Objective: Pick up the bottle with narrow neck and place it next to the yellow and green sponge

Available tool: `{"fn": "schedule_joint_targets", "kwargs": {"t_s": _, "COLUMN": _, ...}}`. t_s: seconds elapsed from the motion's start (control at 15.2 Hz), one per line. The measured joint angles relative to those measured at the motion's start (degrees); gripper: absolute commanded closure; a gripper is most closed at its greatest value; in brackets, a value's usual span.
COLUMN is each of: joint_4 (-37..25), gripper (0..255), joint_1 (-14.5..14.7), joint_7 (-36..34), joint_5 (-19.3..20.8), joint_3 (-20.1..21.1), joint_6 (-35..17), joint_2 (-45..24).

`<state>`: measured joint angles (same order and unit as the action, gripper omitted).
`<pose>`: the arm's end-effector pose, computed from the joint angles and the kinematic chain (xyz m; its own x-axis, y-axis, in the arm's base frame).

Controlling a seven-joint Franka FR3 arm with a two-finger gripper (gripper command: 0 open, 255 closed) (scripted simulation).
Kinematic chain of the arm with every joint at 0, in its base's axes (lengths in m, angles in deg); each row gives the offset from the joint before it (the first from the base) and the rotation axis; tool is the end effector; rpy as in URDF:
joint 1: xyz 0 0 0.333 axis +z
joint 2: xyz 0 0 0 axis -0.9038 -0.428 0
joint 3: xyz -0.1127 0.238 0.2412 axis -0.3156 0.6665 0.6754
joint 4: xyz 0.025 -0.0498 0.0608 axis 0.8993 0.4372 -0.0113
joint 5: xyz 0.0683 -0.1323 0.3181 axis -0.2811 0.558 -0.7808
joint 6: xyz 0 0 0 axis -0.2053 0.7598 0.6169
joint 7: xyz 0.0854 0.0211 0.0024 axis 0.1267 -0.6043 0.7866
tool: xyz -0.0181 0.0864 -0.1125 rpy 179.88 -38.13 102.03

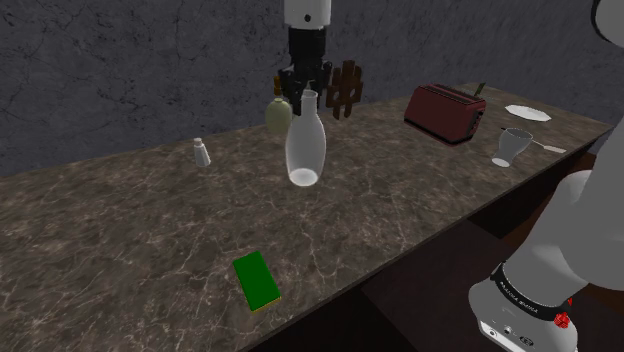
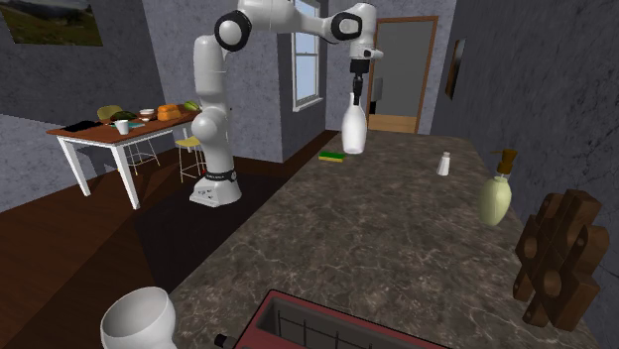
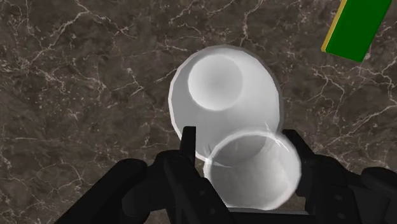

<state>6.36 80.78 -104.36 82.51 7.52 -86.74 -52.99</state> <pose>0.5010 0.2229 0.5692 0.9903 0.1350 -0.0337 0.1353 -0.9908 0.0066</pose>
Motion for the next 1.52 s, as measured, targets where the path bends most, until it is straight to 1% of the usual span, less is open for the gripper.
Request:
{"fn": "schedule_joint_targets", "kwargs": {"t_s": 0.2, "joint_4": -2.8, "gripper": 255, "joint_1": 1.9, "joint_7": -3.2, "joint_5": 0.7, "joint_3": 1.3, "joint_6": -1.2, "joint_2": -4.0}}
{"fn": "schedule_joint_targets", "kwargs": {"t_s": 0.53, "joint_4": -11.8, "gripper": 255, "joint_1": 5.9, "joint_7": -8.9, "joint_5": 2.5, "joint_3": 3.2, "joint_6": -0.7, "joint_2": -12.8}}
{"fn": "schedule_joint_targets", "kwargs": {"t_s": 0.59, "joint_4": -12.1, "gripper": 255, "joint_1": 6.4, "joint_7": -9.6, "joint_5": 2.7, "joint_3": 3.4, "joint_6": -1.3, "joint_2": -13.7}}
{"fn": "schedule_joint_targets", "kwargs": {"t_s": 0.73, "joint_4": -11.8, "gripper": 255, "joint_1": 6.7, "joint_7": -10.1, "joint_5": 2.9, "joint_3": 3.5, "joint_6": -2.4, "joint_2": -14.5}}
{"fn": "schedule_joint_targets", "kwargs": {"t_s": 1.52, "joint_4": -4.0, "gripper": 255, "joint_1": 6.6, "joint_7": -10.4, "joint_5": 3.2, "joint_3": 3.3, "joint_6": -11.2, "joint_2": -15.5}}
